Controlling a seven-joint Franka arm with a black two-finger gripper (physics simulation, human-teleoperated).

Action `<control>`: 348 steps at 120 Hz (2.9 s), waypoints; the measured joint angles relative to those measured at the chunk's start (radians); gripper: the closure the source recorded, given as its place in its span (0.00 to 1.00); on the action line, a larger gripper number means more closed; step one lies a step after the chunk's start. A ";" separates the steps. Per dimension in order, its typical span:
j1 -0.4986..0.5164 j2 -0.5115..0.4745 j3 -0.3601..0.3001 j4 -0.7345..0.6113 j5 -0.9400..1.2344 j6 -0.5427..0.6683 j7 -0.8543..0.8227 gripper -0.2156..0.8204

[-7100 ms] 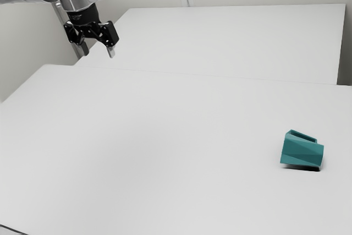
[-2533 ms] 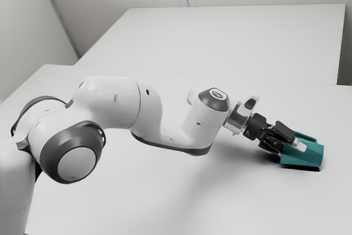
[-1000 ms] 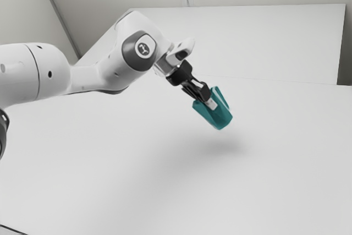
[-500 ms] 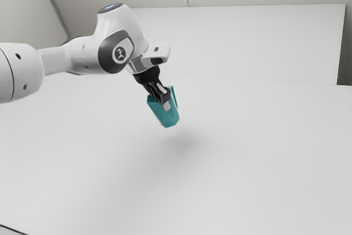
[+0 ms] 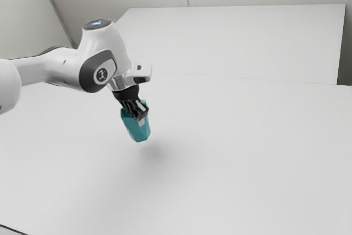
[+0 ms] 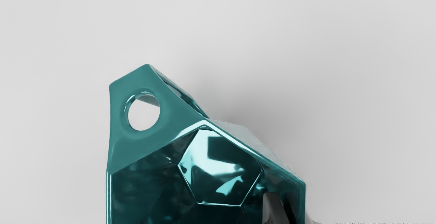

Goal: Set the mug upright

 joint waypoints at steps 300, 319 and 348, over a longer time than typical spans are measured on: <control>0.034 -0.007 -0.016 0.131 0.030 -0.064 -0.338 0.24; 0.034 0.050 -0.009 0.259 0.030 -0.183 -0.337 0.23; 0.038 0.109 -0.007 0.444 0.033 -0.334 -0.337 0.23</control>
